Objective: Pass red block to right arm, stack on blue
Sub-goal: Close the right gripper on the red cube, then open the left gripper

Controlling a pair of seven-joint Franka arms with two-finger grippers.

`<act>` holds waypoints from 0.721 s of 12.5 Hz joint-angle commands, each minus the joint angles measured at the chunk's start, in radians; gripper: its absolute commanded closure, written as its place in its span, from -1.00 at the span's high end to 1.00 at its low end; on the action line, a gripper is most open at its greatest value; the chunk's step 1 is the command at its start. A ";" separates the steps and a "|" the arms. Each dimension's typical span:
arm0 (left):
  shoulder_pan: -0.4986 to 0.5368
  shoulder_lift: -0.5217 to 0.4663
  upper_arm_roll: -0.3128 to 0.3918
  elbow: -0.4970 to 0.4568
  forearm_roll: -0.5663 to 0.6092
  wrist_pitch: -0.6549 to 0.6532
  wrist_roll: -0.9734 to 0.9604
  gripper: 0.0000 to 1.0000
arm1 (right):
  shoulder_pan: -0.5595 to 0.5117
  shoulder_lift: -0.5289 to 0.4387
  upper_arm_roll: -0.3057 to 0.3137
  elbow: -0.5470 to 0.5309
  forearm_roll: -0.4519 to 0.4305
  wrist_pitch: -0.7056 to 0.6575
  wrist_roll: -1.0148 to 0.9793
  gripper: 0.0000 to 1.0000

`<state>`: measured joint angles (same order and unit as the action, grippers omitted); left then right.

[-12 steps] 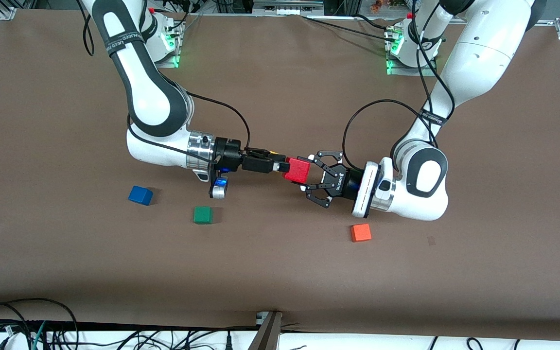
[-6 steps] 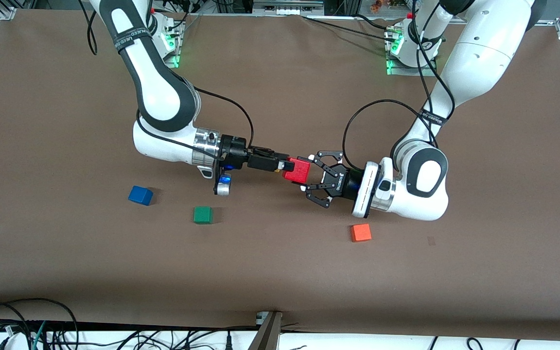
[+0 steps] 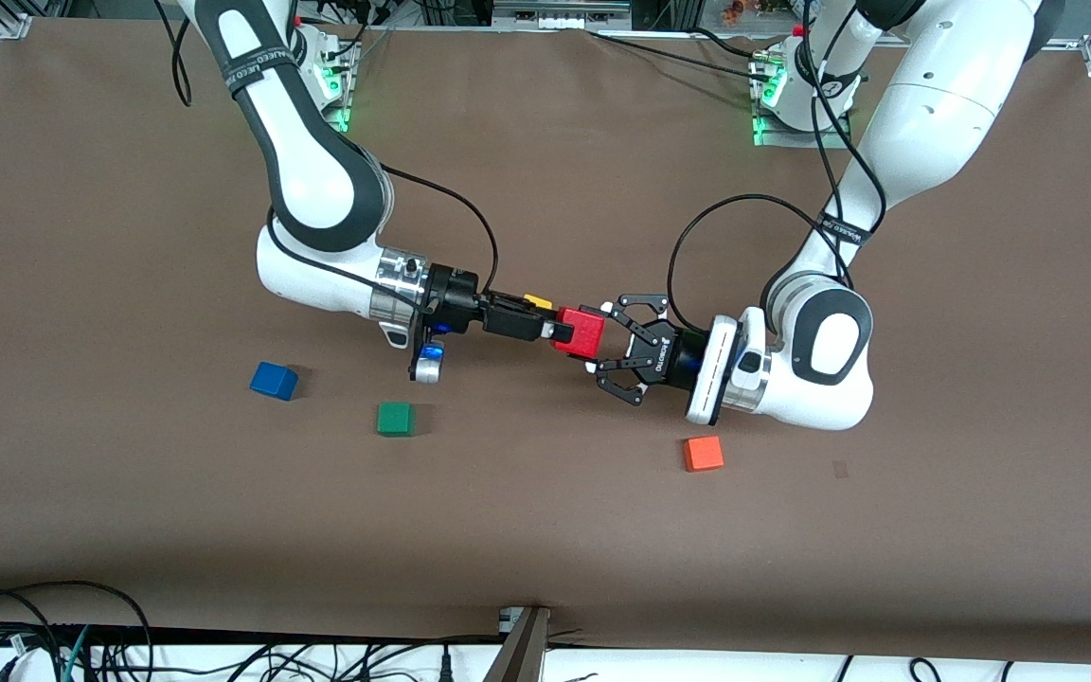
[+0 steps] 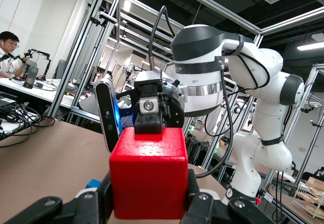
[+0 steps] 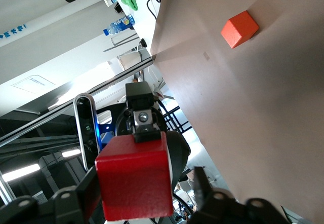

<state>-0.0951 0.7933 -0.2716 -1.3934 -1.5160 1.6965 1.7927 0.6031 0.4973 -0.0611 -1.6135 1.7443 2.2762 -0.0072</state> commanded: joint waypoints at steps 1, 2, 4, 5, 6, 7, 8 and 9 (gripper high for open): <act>-0.003 0.007 0.002 0.022 -0.038 -0.009 -0.004 -1.00 | 0.009 -0.022 0.003 -0.012 -0.008 0.022 -0.002 0.07; -0.003 0.007 0.002 0.022 -0.038 -0.009 -0.004 -1.00 | 0.009 -0.022 0.003 -0.012 -0.008 0.022 -0.004 -0.36; -0.003 0.007 0.002 0.020 -0.036 -0.009 -0.004 -1.00 | 0.007 -0.022 0.001 -0.012 -0.009 0.022 -0.004 -0.86; -0.003 0.007 0.002 0.020 -0.036 -0.009 -0.006 -1.00 | 0.007 -0.022 0.003 -0.011 -0.020 0.022 -0.004 -0.95; -0.002 0.007 0.002 0.020 -0.036 -0.009 -0.006 -1.00 | 0.007 -0.022 0.003 -0.009 -0.023 0.022 -0.004 -0.96; 0.000 0.006 0.002 0.020 -0.035 -0.009 -0.006 -0.88 | 0.007 -0.022 0.001 -0.006 -0.023 0.022 -0.004 -0.97; 0.001 0.006 0.003 0.020 -0.032 -0.009 -0.004 0.90 | 0.007 -0.022 0.000 -0.006 -0.023 0.022 -0.004 -0.97; 0.011 0.006 0.003 0.020 -0.032 -0.011 -0.006 1.00 | 0.006 -0.022 -0.002 -0.006 -0.025 0.022 -0.007 -0.97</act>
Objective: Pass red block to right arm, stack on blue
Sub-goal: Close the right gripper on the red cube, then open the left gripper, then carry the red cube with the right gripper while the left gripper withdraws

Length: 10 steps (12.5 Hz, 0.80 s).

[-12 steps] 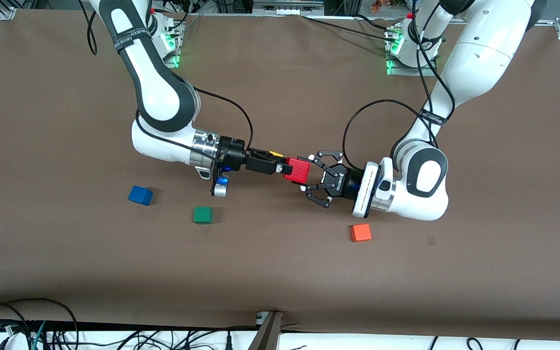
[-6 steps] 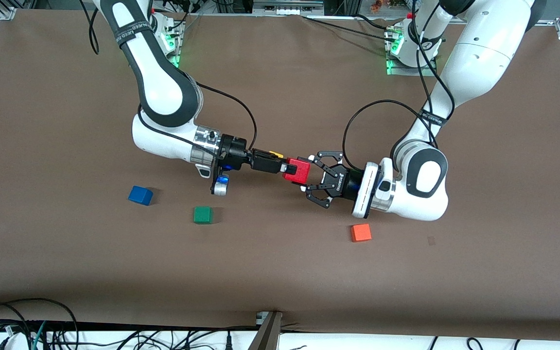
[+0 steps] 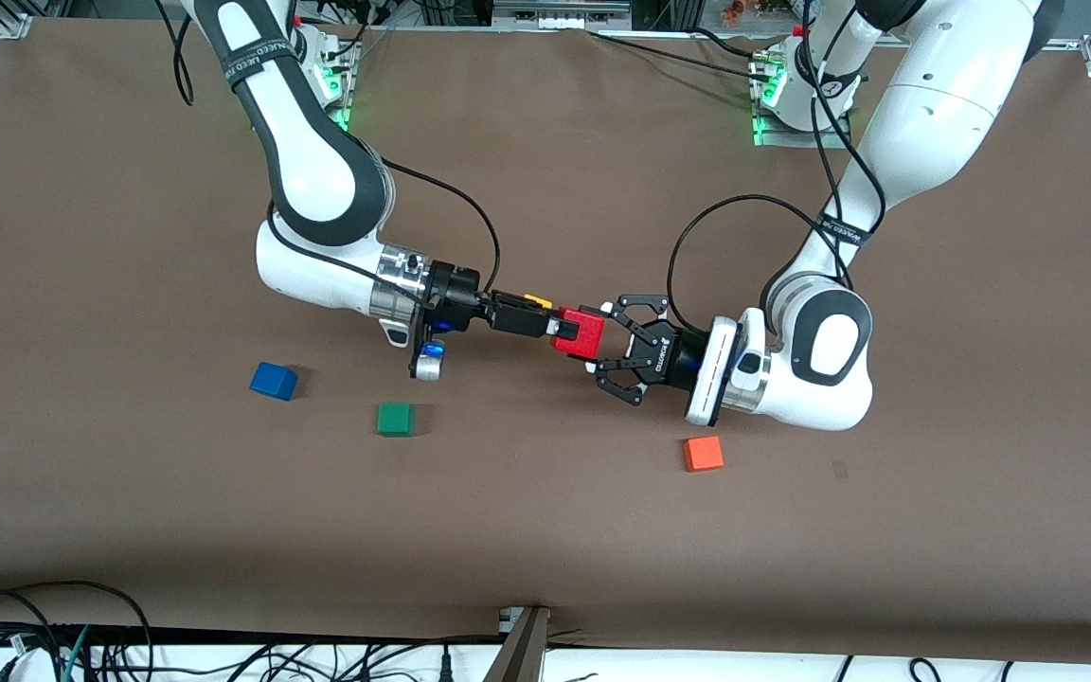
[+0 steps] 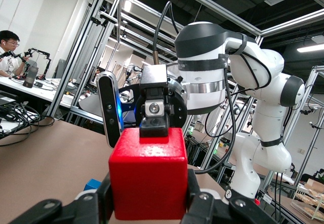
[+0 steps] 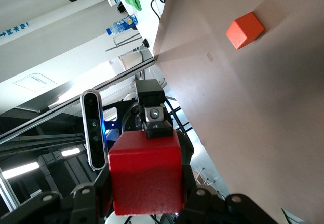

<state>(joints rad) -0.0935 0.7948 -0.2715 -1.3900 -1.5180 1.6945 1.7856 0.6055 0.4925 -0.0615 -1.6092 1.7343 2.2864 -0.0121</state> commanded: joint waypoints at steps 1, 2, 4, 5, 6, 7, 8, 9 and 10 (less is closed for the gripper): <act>0.015 0.004 0.003 0.019 -0.027 -0.009 0.001 1.00 | 0.002 -0.017 -0.003 -0.009 -0.045 0.012 -0.002 -0.98; 0.024 0.001 0.011 0.020 -0.021 -0.009 0.003 1.00 | -0.003 -0.017 -0.004 -0.008 -0.094 0.010 -0.002 -0.99; 0.050 -0.006 0.043 0.026 0.036 -0.007 0.003 1.00 | -0.006 -0.019 -0.047 -0.008 -0.264 -0.004 -0.003 -1.00; 0.072 -0.005 0.060 0.054 0.077 -0.007 -0.002 1.00 | -0.006 -0.019 -0.070 -0.009 -0.404 -0.019 -0.002 -1.00; 0.096 -0.006 0.067 0.089 0.144 -0.007 -0.017 1.00 | -0.009 -0.017 -0.095 -0.009 -0.547 -0.040 -0.003 -1.00; 0.133 -0.006 0.067 0.127 0.232 -0.012 -0.066 1.00 | -0.018 -0.012 -0.119 -0.009 -0.690 -0.074 -0.003 -1.00; 0.165 -0.015 0.067 0.156 0.333 -0.065 -0.154 1.00 | -0.030 -0.011 -0.136 -0.011 -0.837 -0.108 -0.008 -1.00; 0.196 -0.028 0.067 0.179 0.439 -0.143 -0.261 1.00 | -0.052 0.000 -0.156 -0.011 -1.004 -0.148 -0.020 -1.00; 0.265 -0.038 0.069 0.225 0.595 -0.217 -0.337 1.00 | -0.114 0.006 -0.161 -0.021 -1.192 -0.178 -0.057 -1.00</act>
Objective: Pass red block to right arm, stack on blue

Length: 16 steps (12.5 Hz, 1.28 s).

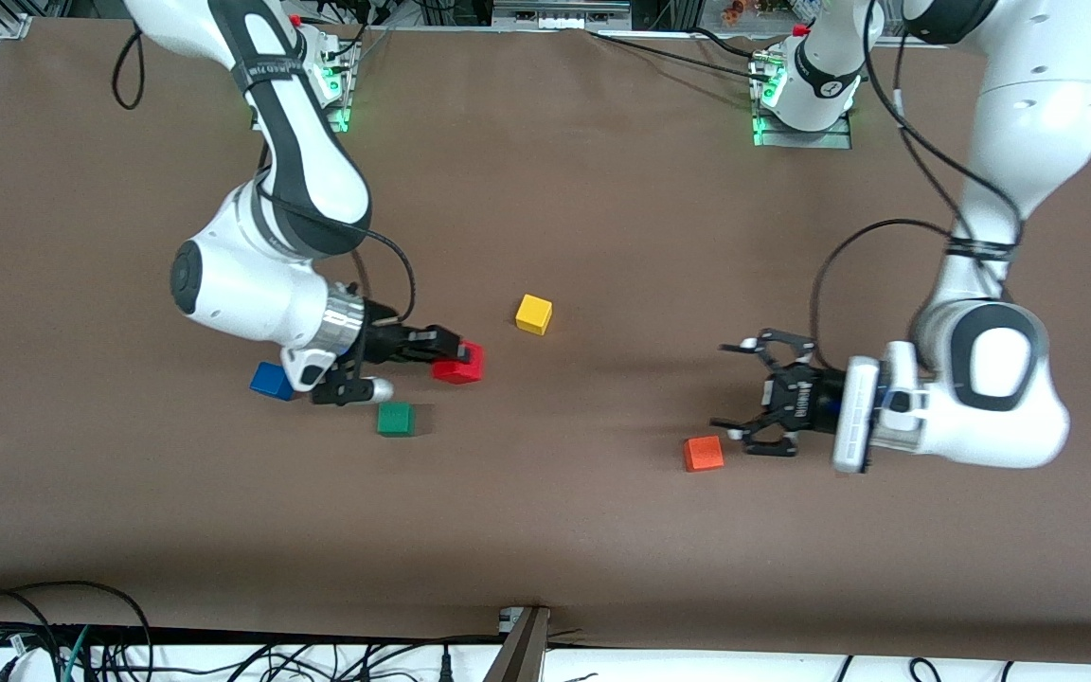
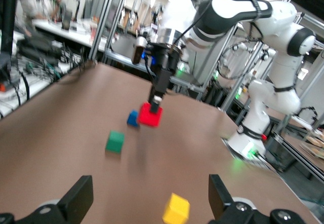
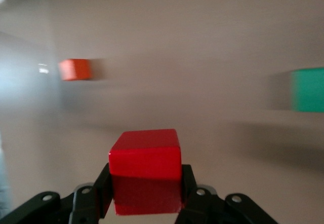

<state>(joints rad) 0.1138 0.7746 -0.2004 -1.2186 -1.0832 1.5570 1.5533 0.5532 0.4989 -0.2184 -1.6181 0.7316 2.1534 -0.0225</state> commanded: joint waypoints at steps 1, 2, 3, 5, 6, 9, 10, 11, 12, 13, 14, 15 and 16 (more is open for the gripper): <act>0.096 -0.023 -0.002 0.082 0.261 -0.119 -0.137 1.00 | -0.090 0.000 -0.012 -0.026 -0.251 -0.052 -0.059 -1.00; 0.128 -0.040 -0.001 0.106 0.349 -0.139 -0.177 1.00 | -0.098 -0.002 -0.041 -0.045 -0.329 -0.052 -0.059 -1.00; 0.142 -0.079 0.004 0.119 0.464 -0.141 -0.230 1.00 | -0.096 -0.008 -0.071 -0.074 -0.400 -0.053 -0.057 -1.00; 0.144 -0.161 0.010 0.117 0.680 -0.141 -0.317 1.00 | -0.095 -0.019 -0.114 -0.111 -0.493 -0.052 -0.047 -1.00; 0.145 -0.210 0.010 0.108 0.775 -0.141 -0.343 1.00 | -0.095 -0.029 -0.136 -0.130 -0.508 -0.049 -0.045 -1.00; 0.145 -0.296 0.012 0.100 0.981 -0.149 -0.429 1.00 | -0.093 -0.043 -0.180 -0.183 -0.508 -0.014 -0.039 -1.00; 0.142 -0.319 0.010 0.097 1.037 -0.172 -0.485 1.00 | -0.093 -0.045 -0.188 -0.193 -0.508 0.011 -0.040 -1.00; 0.136 -0.351 0.006 0.096 1.084 -0.208 -0.572 1.00 | -0.093 -0.043 -0.188 -0.216 -0.508 0.044 -0.040 -1.00; 0.129 -0.382 -0.002 0.091 1.111 -0.244 -0.657 1.00 | -0.093 -0.045 -0.188 -0.241 -0.508 0.075 -0.039 -1.00; 0.104 -0.409 -0.008 0.091 1.146 -0.267 -0.732 1.00 | -0.092 -0.045 -0.188 -0.258 -0.506 0.094 -0.031 -1.00; 0.078 -0.429 -0.011 0.093 1.170 -0.290 -0.781 1.00 | -0.090 -0.045 -0.188 -0.272 -0.508 0.109 -0.011 -1.00; 0.051 -0.440 -0.010 0.100 1.199 -0.322 -0.806 1.00 | -0.088 -0.045 -0.188 -0.285 -0.506 0.123 -0.004 -1.00; 0.044 -0.442 -0.010 0.109 1.204 -0.360 -0.805 1.00 | -0.087 -0.045 -0.188 -0.296 -0.508 0.134 -0.004 -1.00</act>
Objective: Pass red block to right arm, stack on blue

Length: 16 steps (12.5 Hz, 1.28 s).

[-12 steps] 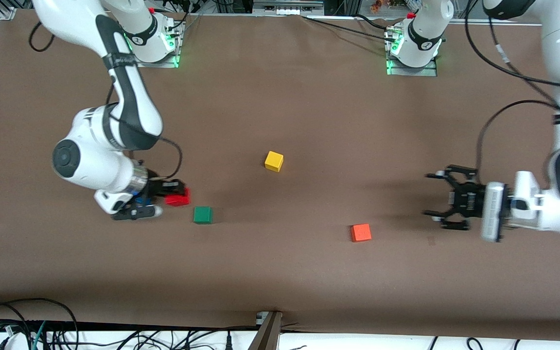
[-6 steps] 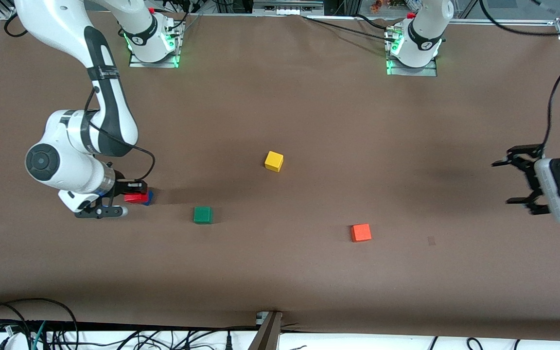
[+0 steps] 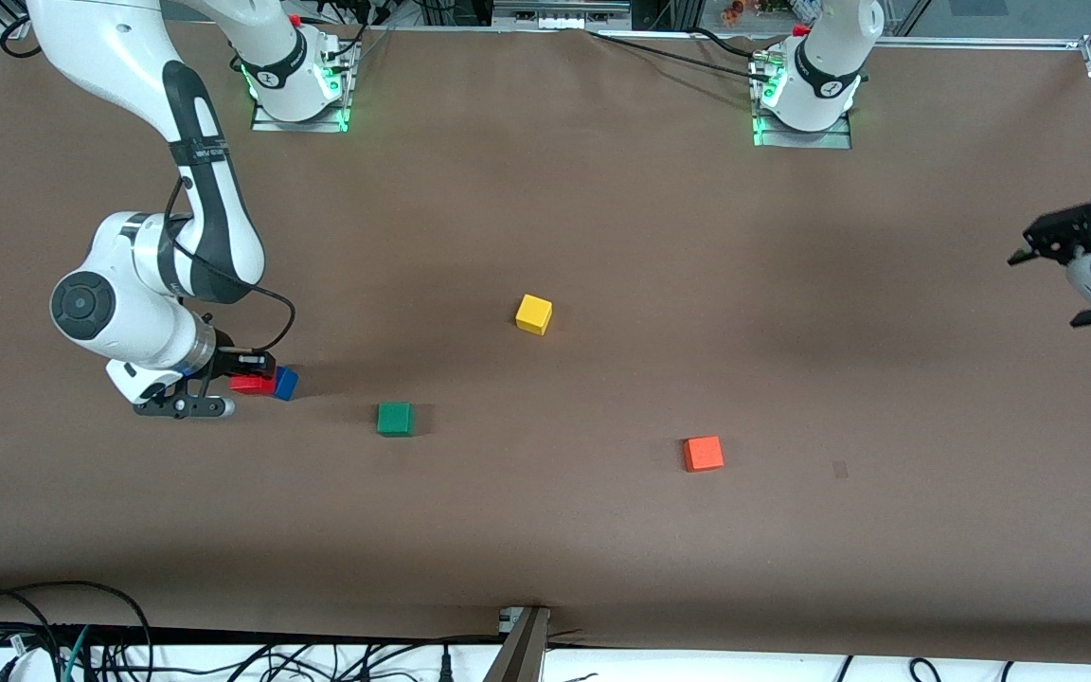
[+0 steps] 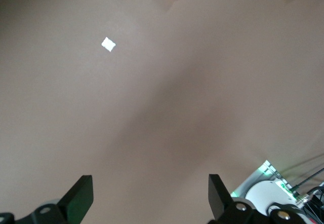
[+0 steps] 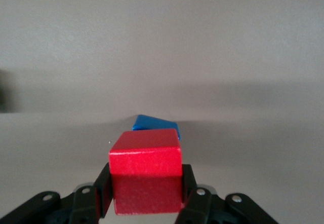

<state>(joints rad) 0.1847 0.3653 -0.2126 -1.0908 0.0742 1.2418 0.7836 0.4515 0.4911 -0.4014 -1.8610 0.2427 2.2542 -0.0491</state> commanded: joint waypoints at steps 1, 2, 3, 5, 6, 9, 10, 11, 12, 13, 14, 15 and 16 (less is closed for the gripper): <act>-0.027 -0.035 0.005 -0.003 0.042 -0.061 -0.035 1.00 | 0.015 -0.037 -0.005 -0.063 -0.017 0.037 0.023 -1.00; -0.024 -0.049 0.009 0.008 0.038 -0.064 -0.038 1.00 | 0.015 -0.037 -0.005 -0.067 -0.017 0.039 0.023 -1.00; -0.018 -0.067 0.009 0.009 0.036 -0.064 -0.043 1.00 | 0.015 -0.039 -0.005 -0.072 -0.017 0.042 0.023 -1.00; -0.019 -0.101 0.004 0.008 -0.002 -0.074 -0.076 1.00 | 0.016 -0.037 -0.005 -0.073 -0.017 0.044 0.023 -1.00; -0.017 -0.115 0.002 0.006 -0.028 -0.074 -0.110 1.00 | 0.016 -0.037 -0.005 -0.073 -0.019 0.044 0.023 -1.00; -0.033 -0.112 -0.001 0.003 -0.031 -0.071 -0.206 1.00 | 0.018 -0.037 -0.007 -0.063 -0.017 0.042 0.020 0.99; -0.033 -0.114 -0.001 0.003 -0.031 -0.071 -0.236 1.00 | 0.016 -0.036 -0.008 -0.047 -0.019 0.035 0.015 1.00; -0.037 -0.115 -0.004 0.000 -0.031 -0.068 -0.253 1.00 | 0.015 -0.035 -0.017 -0.037 -0.019 0.027 0.015 1.00; -0.053 -0.115 -0.014 0.002 -0.031 -0.068 -0.266 1.00 | 0.013 -0.037 -0.022 -0.021 -0.019 0.016 0.012 1.00; -0.057 -0.118 -0.016 0.002 -0.033 -0.068 -0.292 1.00 | 0.012 -0.037 -0.030 0.009 -0.019 -0.017 0.009 1.00; -0.109 -0.153 -0.001 -0.027 -0.021 -0.047 -0.328 1.00 | 0.012 -0.037 -0.043 0.055 -0.019 -0.069 0.005 1.00; -0.152 -0.198 0.022 -0.103 -0.014 -0.007 -0.371 1.00 | 0.009 -0.037 -0.048 0.115 -0.019 -0.140 0.003 1.00; -0.169 -0.241 0.056 -0.163 -0.020 0.020 -0.420 1.00 | 0.004 -0.036 -0.050 0.175 -0.019 -0.203 0.002 1.00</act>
<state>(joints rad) 0.0712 0.2355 -0.2126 -1.1102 0.0580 1.2010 0.4392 0.4596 0.4711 -0.4420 -1.7868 0.2413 2.1726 -0.0460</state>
